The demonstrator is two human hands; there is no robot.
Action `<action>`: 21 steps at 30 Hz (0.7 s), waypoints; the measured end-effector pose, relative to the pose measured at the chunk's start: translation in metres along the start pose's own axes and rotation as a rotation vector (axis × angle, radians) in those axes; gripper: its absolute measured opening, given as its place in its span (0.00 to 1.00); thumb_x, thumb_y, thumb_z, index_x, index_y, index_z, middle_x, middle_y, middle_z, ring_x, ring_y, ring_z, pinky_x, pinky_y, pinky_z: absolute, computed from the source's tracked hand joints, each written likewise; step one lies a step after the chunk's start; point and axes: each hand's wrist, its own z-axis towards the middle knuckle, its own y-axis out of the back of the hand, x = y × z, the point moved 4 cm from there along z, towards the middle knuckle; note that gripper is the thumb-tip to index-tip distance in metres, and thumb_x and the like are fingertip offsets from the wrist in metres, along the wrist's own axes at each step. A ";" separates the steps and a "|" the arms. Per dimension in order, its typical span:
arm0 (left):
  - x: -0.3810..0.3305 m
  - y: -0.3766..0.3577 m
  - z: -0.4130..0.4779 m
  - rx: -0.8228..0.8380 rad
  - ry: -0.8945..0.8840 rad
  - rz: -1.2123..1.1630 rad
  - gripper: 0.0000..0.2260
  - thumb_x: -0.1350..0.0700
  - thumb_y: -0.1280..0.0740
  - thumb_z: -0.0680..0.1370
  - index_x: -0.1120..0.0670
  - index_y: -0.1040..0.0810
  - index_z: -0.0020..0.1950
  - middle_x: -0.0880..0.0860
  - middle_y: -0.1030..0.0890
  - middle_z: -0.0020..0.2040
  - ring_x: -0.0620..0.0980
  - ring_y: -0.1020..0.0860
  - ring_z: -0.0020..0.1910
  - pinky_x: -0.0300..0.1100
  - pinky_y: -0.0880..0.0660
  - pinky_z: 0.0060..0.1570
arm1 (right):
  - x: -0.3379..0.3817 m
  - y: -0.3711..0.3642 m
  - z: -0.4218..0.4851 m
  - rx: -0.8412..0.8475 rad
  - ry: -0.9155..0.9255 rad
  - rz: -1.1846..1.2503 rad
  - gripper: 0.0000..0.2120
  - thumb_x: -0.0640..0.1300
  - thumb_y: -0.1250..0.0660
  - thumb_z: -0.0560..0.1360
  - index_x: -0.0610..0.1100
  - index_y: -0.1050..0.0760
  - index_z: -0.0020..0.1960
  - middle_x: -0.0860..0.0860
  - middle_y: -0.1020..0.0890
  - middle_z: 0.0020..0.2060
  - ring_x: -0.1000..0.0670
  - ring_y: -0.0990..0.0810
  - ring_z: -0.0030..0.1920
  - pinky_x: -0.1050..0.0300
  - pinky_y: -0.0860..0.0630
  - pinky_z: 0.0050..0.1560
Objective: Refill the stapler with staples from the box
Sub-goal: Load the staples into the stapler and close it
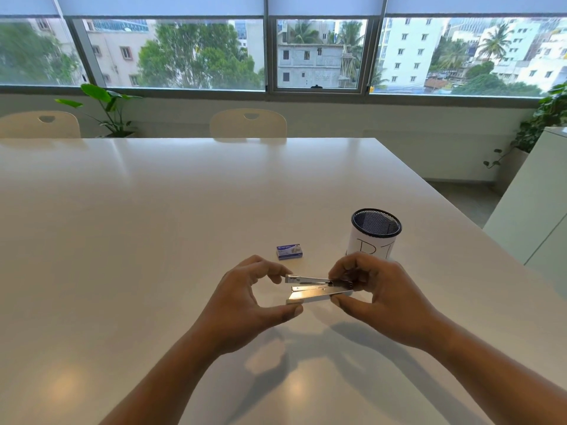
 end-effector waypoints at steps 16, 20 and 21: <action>0.039 -0.018 0.048 0.021 0.075 0.202 0.25 0.42 0.23 0.66 0.47 0.19 0.61 0.46 0.21 0.56 0.48 0.26 0.58 0.49 0.28 0.61 | -0.051 -0.018 0.042 -0.027 -0.113 -0.145 0.11 0.39 0.23 0.69 0.51 0.21 0.47 0.57 0.16 0.40 0.60 0.19 0.43 0.69 0.24 0.43; 0.045 -0.025 0.048 -0.001 0.077 0.232 0.25 0.42 0.23 0.67 0.47 0.20 0.62 0.45 0.23 0.54 0.47 0.28 0.58 0.49 0.29 0.60 | -0.062 -0.022 0.043 -0.016 -0.130 -0.172 0.12 0.39 0.23 0.69 0.52 0.21 0.46 0.57 0.16 0.39 0.62 0.19 0.43 0.72 0.27 0.42; 0.047 -0.026 0.048 -0.008 0.081 0.234 0.25 0.42 0.23 0.67 0.48 0.20 0.62 0.45 0.24 0.54 0.47 0.28 0.58 0.48 0.29 0.60 | -0.063 -0.023 0.043 -0.012 -0.133 -0.180 0.12 0.39 0.23 0.69 0.52 0.22 0.46 0.57 0.16 0.39 0.62 0.19 0.43 0.72 0.27 0.42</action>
